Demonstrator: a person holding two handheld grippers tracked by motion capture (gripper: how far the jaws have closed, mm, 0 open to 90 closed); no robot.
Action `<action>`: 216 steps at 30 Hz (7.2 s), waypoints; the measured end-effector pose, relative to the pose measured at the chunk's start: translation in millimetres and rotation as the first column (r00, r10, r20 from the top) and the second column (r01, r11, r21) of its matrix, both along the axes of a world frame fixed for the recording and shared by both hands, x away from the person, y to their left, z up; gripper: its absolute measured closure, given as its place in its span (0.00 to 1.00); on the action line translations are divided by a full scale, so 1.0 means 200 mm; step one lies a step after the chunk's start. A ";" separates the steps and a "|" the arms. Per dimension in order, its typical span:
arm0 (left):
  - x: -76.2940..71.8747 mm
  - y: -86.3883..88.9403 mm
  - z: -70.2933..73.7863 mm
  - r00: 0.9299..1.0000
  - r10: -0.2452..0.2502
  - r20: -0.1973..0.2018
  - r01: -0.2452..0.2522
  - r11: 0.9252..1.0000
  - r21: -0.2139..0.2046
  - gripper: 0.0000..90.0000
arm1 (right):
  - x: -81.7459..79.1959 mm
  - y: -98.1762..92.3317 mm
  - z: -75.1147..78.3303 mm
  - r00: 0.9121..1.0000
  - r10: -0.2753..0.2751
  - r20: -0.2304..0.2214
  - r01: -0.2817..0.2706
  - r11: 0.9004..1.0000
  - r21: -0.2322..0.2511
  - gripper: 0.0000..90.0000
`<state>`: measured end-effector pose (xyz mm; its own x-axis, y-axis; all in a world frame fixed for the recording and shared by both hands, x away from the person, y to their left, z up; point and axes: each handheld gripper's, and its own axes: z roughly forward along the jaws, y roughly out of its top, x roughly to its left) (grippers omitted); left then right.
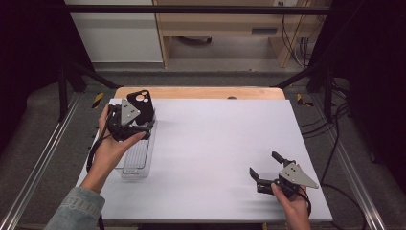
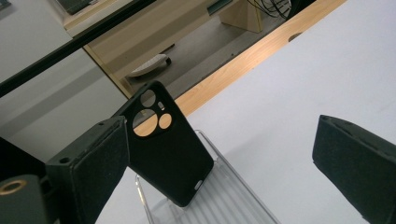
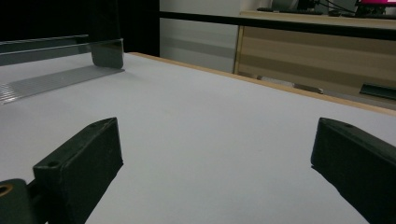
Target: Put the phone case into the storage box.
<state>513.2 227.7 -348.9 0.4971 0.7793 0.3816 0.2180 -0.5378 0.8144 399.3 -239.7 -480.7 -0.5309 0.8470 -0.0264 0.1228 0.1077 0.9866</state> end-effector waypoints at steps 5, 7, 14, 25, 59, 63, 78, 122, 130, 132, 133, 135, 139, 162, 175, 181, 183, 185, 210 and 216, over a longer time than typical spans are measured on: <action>-0.02 -0.03 0.00 1.000 -0.019 0.000 0.019 1.000 -0.018 0.04 | 0.00 0.00 0.00 1.000 -0.004 0.000 0.004 1.000 0.003 0.03; -0.03 -0.05 0.00 1.000 -0.025 0.001 0.025 0.999 -0.020 0.04 | 0.00 0.00 0.00 1.000 -0.003 0.001 0.003 1.000 0.001 0.03; -0.05 -0.08 0.01 0.999 -0.046 0.005 0.046 0.998 -0.051 0.04 | 0.00 -0.01 0.00 1.000 -0.005 0.002 0.005 1.000 0.004 0.03; -0.08 -0.10 0.02 0.998 -0.056 0.006 0.056 0.994 -0.098 0.04 | 0.00 -0.01 0.01 1.000 -0.006 0.003 0.006 1.000 0.003 0.03; -0.18 -0.22 0.01 0.993 -0.118 0.027 0.121 0.978 -0.169 0.03 | -0.01 -0.01 0.01 1.000 -0.009 0.005 0.009 1.000 0.005 0.03; -0.19 -0.24 0.00 0.992 -0.127 0.026 0.130 0.976 -0.176 0.03 | -0.01 -0.01 0.01 1.000 -0.009 0.005 0.009 1.000 0.005 0.03; -0.26 -0.29 -0.04 0.988 -0.149 0.036 0.154 0.969 -0.192 0.03 | 0.00 -0.01 0.01 1.000 -0.010 0.007 0.010 1.000 0.004 0.03; -0.47 -0.31 -0.12 0.983 -0.164 0.085 0.182 0.941 -0.285 0.03 | -0.01 -0.01 0.01 1.000 -0.010 0.005 0.010 1.000 0.004 0.03; -0.52 -0.26 -0.13 0.985 -0.146 0.086 0.166 0.937 -0.309 0.03 | -0.01 -0.01 0.01 1.000 -0.012 0.007 0.012 1.000 -0.002 0.03; -0.53 -0.23 -0.12 0.986 -0.140 0.086 0.161 0.936 -0.313 0.03 | -0.01 -0.01 0.01 1.000 -0.018 0.007 0.018 1.000 -0.001 0.03; -0.54 -0.22 -0.12 0.987 -0.134 0.088 0.156 0.934 -0.323 0.03 | -0.01 -0.01 0.01 1.000 -0.021 0.008 0.021 1.000 -0.002 0.03; -0.55 -0.19 -0.11 0.987 -0.126 0.097 0.151 0.934 -0.325 0.03 | -0.01 -0.02 0.01 1.000 -0.026 0.014 0.026 1.000 -0.002 0.03; -0.56 -0.13 -0.10 0.990 -0.099 0.100 0.128 0.929 -0.348 0.03 | -0.01 -0.02 0.01 0.999 -0.029 0.014 0.029 1.000 -0.004 0.03; -0.66 0.13 -0.13 0.993 -0.018 0.116 0.064 0.914 -0.401 0.02 | -0.01 -0.03 0.01 0.999 -0.032 0.018 0.032 0.999 -0.003 0.03; -0.68 0.20 -0.17 0.992 0.014 0.127 0.039 0.912 -0.407 0.02 | -0.01 -0.03 0.01 0.999 -0.034 0.019 0.034 0.999 -0.001 0.03; -0.70 0.23 -0.19 0.991 0.020 0.129 0.035 0.912 -0.408 0.02 | -0.01 -0.03 0.01 0.999 -0.034 0.019 0.034 0.999 -0.002 0.03; -0.70 0.24 -0.20 0.992 0.021 0.128 0.034 0.911 -0.411 0.02 | -0.01 -0.03 0.01 0.999 -0.034 0.019 0.034 0.999 -0.002 0.03; -0.70 0.25 -0.21 0.992 0.021 0.126 0.033 0.910 -0.414 0.02 | -0.01 -0.03 0.01 0.999 -0.034 0.019 0.034 0.999 -0.002 0.03; -0.71 0.33 -0.33 0.991 0.026 0.128 0.031 0.906 -0.421 0.02 | -0.01 -0.03 0.01 0.999 -0.035 0.019 0.035 0.999 -0.004 0.03; -0.70 0.35 -0.37 0.992 0.028 0.125 0.028 0.906 -0.421 0.02 | -0.01 -0.03 0.01 0.999 -0.037 0.020 0.037 0.999 -0.005 0.03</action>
<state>373.6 297.7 -422.1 0.4667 0.8811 0.0766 0.0991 -0.1382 0.9854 396.9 -246.6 -478.5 -0.4986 0.8659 -0.0411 0.1074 0.1087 0.9882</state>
